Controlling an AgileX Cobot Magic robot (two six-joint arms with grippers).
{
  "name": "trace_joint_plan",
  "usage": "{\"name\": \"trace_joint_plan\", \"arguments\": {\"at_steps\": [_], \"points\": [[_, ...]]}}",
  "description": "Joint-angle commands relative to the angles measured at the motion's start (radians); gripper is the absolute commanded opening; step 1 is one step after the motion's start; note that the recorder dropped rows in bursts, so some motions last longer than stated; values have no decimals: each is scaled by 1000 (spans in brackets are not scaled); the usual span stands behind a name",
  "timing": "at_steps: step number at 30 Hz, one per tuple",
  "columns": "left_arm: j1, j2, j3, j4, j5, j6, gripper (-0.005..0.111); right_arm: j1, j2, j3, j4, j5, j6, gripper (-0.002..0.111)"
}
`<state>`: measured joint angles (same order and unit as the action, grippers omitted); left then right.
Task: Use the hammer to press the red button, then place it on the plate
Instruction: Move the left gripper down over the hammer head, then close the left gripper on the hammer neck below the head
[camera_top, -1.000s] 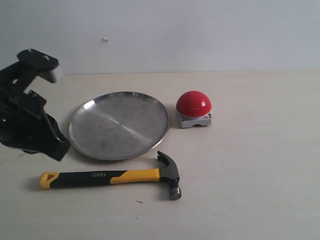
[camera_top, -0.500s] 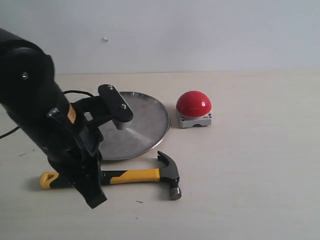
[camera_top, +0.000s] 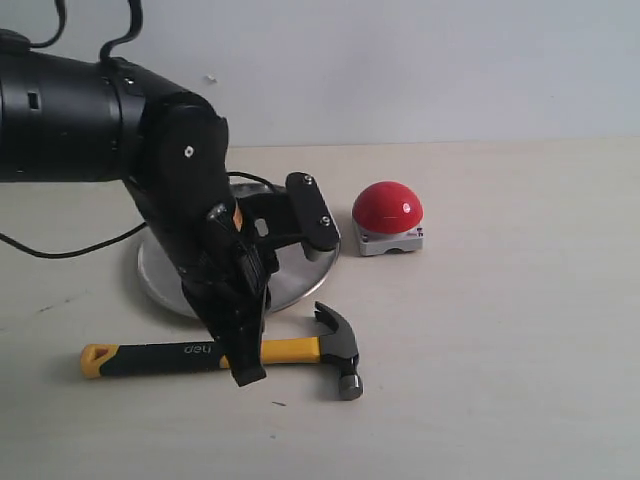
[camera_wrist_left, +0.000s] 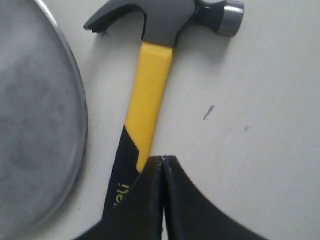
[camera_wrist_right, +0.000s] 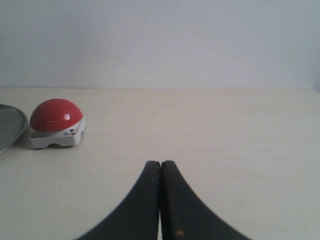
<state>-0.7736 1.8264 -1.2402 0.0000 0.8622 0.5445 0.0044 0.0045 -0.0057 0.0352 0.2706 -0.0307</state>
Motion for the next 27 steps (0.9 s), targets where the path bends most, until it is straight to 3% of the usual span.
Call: {"name": "trace_joint_plan", "arguments": {"at_steps": [1,2,5,16,27], "points": [[-5,60,-46,-19,-8,40,15,-7,-5,6,1,-7,0,0],[-5,88,-63,-29,-8,59,27,-7,-5,6,1,-7,0,0],[-5,138,-80,-38,-4,137,38,-7,-5,6,1,-7,0,0],[-5,267,-260,-152,143,274,38,-7,-5,6,1,-7,0,0],[-5,329,-305,-159,172,319,38,-7,-5,6,1,-7,0,0]]}}
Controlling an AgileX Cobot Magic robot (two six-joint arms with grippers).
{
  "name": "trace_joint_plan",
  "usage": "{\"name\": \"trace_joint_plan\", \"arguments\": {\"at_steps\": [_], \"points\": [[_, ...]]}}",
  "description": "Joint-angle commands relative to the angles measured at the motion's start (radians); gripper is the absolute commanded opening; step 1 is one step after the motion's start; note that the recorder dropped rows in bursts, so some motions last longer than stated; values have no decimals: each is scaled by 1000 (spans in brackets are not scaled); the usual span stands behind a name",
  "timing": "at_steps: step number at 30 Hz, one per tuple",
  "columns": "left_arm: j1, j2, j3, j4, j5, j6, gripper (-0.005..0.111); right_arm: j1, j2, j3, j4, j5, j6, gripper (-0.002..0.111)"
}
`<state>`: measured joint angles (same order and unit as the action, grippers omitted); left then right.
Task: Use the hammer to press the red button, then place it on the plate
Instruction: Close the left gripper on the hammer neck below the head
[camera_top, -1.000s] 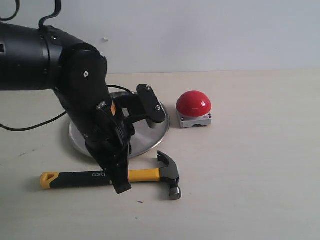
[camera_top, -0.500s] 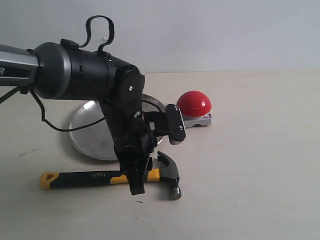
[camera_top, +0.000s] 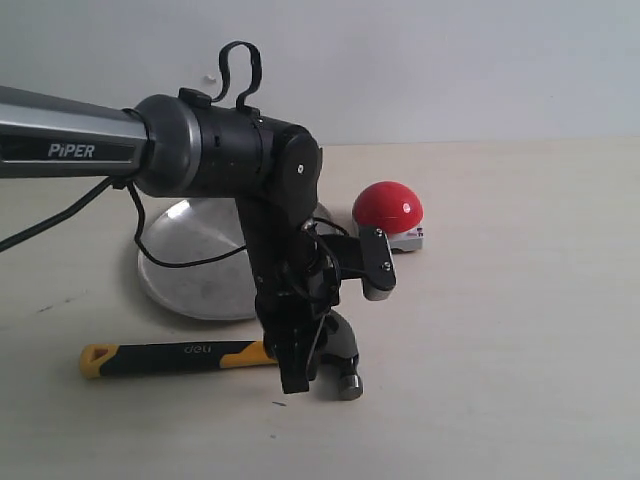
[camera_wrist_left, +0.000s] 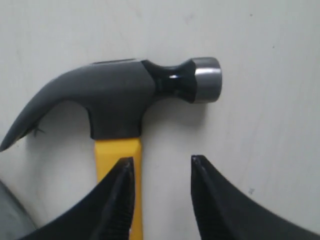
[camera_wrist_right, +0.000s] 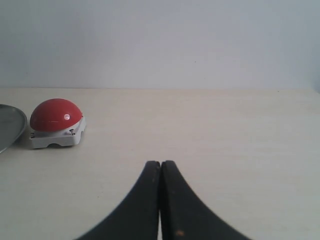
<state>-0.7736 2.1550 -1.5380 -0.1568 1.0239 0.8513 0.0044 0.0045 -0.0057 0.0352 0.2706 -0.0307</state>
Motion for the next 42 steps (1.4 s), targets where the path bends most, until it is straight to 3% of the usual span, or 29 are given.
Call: {"name": "trace_joint_plan", "arguments": {"at_steps": [1,22,42], "points": [[-5,1,-8,-2,11,17,38,-7,-5,6,1,-7,0,0],[8,1,-8,48,-101,27,38,-7,-5,6,1,-7,0,0],[10,49,-8,44,-86,24,38,-7,-5,6,1,-7,0,0]]}}
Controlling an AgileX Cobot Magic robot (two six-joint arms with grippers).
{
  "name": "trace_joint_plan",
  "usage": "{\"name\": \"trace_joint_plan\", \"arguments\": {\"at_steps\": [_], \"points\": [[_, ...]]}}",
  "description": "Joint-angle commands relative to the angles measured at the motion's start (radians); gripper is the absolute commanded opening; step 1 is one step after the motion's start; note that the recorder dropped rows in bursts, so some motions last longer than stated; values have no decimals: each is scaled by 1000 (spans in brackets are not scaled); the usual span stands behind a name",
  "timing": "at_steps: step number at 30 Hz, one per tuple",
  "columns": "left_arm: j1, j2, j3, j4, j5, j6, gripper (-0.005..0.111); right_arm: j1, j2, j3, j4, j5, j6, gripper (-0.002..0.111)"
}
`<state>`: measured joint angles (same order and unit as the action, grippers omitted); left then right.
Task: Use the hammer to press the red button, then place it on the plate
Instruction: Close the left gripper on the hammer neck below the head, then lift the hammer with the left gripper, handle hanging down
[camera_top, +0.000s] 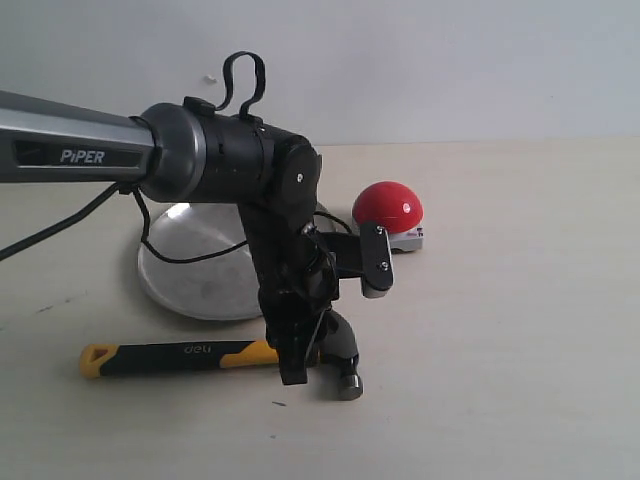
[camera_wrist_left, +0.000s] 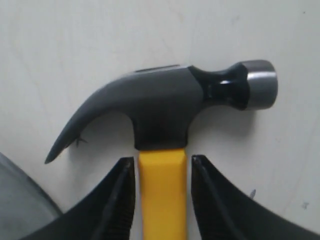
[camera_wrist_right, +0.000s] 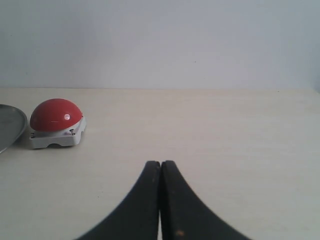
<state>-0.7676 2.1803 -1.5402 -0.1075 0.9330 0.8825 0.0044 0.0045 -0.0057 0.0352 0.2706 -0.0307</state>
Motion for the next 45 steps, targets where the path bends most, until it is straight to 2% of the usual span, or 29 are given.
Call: {"name": "trace_joint_plan", "arguments": {"at_steps": [1,13,16,19,29,45], "points": [[3,30,-5,-6,5,-7,38,-7,-5,6,1,-7,0,0],[3,48,-5,-2,-4,-7,35,-7,-5,6,1,-7,0,0],[3,48,-5,-2,-4,-7,24,-7,-5,6,1,-7,0,0],[3,48,-5,-2,-4,-7,0,-7,-5,6,1,-7,0,0],[1,33,-5,-2,-21,-49,0,-7,-5,6,1,-7,0,0],[0,-161,-5,-18,-27,-108,0,-7,-5,6,1,-7,0,0]]}}
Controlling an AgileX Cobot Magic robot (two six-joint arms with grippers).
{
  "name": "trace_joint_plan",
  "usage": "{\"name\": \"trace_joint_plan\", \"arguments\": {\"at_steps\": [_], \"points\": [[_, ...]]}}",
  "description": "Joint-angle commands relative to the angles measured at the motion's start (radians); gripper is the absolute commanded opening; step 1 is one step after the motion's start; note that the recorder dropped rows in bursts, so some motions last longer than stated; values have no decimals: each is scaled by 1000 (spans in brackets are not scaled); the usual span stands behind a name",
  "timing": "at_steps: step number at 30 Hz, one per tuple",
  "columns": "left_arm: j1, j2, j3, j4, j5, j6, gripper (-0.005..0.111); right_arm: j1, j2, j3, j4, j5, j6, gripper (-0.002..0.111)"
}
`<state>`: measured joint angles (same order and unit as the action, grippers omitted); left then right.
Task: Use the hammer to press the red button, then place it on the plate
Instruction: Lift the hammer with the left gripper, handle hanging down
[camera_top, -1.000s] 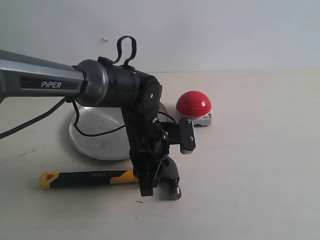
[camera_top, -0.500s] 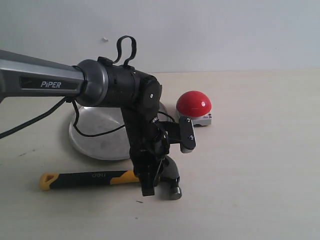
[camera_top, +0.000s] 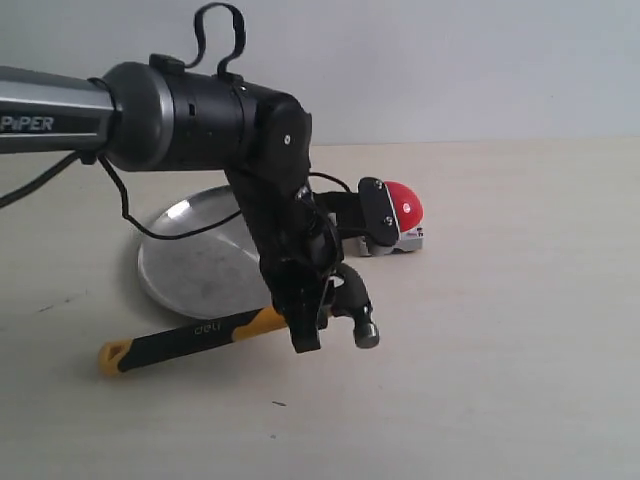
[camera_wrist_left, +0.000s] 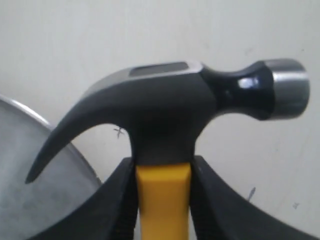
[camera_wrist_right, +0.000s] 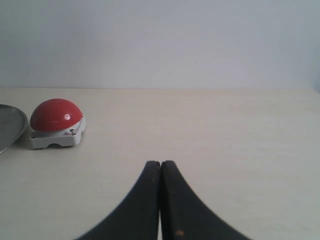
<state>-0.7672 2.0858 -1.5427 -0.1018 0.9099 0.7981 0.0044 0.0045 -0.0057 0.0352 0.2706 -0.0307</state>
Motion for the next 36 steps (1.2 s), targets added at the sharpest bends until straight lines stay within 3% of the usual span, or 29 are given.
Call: {"name": "trace_joint_plan", "arguments": {"at_steps": [1,9,17,27,36], "points": [[0,-78,-3,-34,-4,-24,0,-7,-5,6,1,-7,0,0],[0,-193,-3,-213,-79,-13,0,-7,-5,6,1,-7,0,0],[0,-367,32,-300,-79,10,0,-7,-5,6,1,-7,0,0],[0,-658,231,-412,-166,175,0,-7,-5,6,1,-7,0,0],[0,-878,473,-792,-433,542,0,-7,-5,6,1,-7,0,0]]}}
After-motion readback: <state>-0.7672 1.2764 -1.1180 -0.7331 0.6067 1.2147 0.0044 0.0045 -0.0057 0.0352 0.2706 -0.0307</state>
